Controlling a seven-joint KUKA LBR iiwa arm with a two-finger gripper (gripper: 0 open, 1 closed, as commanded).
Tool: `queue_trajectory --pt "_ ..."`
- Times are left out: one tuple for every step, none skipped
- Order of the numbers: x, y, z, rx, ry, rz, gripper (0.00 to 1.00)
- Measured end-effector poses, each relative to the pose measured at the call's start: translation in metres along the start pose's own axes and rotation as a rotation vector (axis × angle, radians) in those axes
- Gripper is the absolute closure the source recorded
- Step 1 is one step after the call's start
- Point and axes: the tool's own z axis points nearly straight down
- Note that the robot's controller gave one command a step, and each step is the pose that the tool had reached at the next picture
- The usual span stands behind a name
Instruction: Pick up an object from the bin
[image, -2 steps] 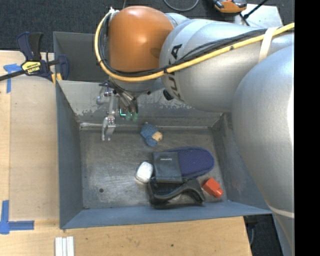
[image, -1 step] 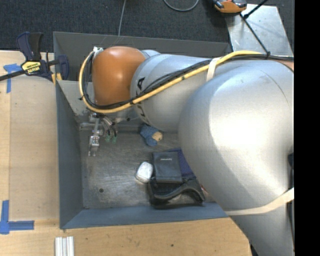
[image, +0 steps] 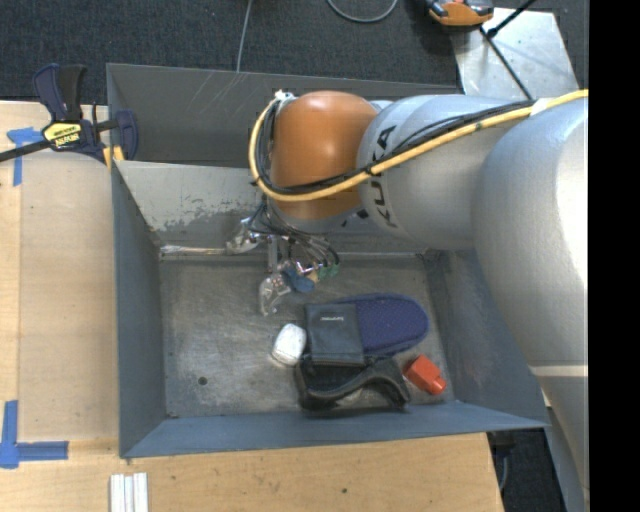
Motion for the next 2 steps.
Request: queue_trajectory --pt "0.057 -0.071 -0.026 0.0 0.001 -0.152 0.0" --pt "0.067 -0.121 0.015 -0.005 -0.011 -0.254 0.0"
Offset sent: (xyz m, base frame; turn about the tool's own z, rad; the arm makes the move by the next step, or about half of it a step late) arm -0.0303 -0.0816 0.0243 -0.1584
